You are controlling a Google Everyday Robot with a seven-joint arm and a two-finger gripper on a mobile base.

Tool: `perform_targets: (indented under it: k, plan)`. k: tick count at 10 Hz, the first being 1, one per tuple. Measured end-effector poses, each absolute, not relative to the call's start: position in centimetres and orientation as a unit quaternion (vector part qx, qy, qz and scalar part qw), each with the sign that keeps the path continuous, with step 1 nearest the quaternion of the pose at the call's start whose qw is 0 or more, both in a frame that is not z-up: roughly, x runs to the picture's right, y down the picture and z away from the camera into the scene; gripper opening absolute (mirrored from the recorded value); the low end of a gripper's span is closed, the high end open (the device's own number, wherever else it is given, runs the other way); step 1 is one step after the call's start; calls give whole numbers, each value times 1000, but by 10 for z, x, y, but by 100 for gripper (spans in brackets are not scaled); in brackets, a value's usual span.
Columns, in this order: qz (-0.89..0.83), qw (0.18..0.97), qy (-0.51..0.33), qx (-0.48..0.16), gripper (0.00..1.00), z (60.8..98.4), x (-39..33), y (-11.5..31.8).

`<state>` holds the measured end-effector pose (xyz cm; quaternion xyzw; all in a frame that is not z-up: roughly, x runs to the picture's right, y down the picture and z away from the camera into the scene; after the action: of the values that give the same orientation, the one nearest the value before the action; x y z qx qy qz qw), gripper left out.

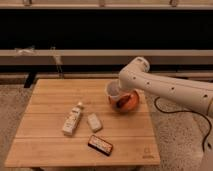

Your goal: Place the ceramic cup in the ceramic bowl

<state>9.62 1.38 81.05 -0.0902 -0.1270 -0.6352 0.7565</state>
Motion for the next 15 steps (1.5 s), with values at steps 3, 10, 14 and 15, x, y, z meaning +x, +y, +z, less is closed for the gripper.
perform_targets:
  k: [3,10,14,15]
  plan:
    - [-637,758,-112,-81,26,822,95,10]
    - [-628,766,-85,-103,80,847,97,3]
    - [-620,772,-63,-121,80,855,106,5]
    - [-622,772,-50,-123,80,856,104,5]
